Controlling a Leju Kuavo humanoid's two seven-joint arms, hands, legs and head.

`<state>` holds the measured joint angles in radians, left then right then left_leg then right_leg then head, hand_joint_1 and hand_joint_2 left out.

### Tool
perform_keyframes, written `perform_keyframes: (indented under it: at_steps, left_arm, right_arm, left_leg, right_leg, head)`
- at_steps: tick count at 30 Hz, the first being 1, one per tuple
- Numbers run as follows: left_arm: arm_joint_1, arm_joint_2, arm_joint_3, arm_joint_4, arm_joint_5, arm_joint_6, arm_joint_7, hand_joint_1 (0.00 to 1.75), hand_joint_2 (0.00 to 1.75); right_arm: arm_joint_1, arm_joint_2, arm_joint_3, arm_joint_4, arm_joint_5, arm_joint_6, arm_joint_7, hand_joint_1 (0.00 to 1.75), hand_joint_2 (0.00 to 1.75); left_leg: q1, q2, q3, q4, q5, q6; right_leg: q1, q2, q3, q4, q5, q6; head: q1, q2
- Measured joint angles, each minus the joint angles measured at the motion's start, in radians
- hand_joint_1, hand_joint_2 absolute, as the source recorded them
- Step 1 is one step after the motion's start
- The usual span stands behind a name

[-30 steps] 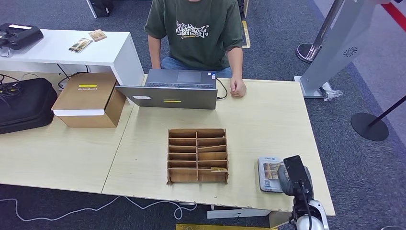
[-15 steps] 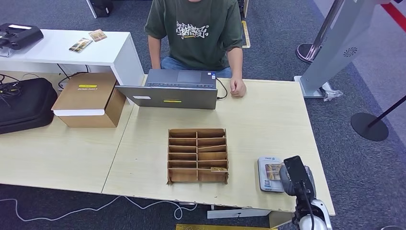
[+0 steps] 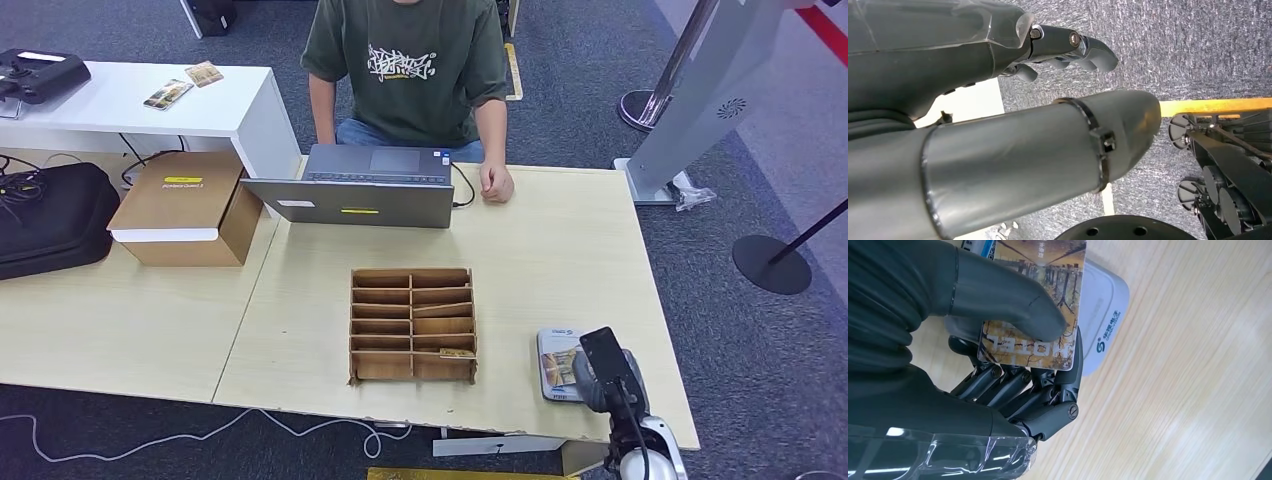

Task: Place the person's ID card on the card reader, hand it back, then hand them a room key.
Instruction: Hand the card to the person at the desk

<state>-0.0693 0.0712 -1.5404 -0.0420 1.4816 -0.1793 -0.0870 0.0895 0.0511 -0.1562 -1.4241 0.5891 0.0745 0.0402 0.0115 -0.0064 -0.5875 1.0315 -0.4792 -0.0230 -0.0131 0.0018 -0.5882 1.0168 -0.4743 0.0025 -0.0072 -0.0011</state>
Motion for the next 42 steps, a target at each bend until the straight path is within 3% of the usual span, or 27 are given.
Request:
perform_keyframes:
  at_steps: [20, 33, 42]
  left_arm:
    - [-0.002, 0.003, 0.000, 0.000, 0.027, -0.005, 0.015, 0.00, 0.00]
    - [-0.002, 0.003, 0.000, 0.000, 0.030, -0.008, 0.016, 0.00, 0.00]
    - [0.001, -0.003, 0.000, 0.000, 0.034, 0.006, 0.009, 0.00, 0.00]
  right_arm:
    - [-0.096, 0.000, 0.052, 0.162, -0.006, 0.004, -0.033, 1.75, 1.75]
    - [-0.096, 0.000, 0.056, 0.159, -0.004, -0.004, -0.033, 1.75, 1.75]
    - [-0.064, 0.013, 0.056, 0.017, -0.003, -0.116, -0.083, 1.75, 1.75]
  left_leg:
    - [0.000, 0.003, 0.004, 0.000, 0.000, 0.000]
    - [0.000, 0.003, 0.004, 0.000, 0.000, 0.000]
    - [0.000, 0.002, 0.003, 0.000, 0.000, 0.000]
  right_leg:
    - [0.000, 0.002, 0.003, 0.000, 0.000, 0.000]
    - [0.000, 0.002, 0.004, 0.000, 0.000, 0.000]
    - [0.000, 0.002, 0.002, 0.000, 0.000, 0.000]
  head:
    - [0.000, 0.000]
    - [0.000, 0.000]
    - [0.000, 0.000]
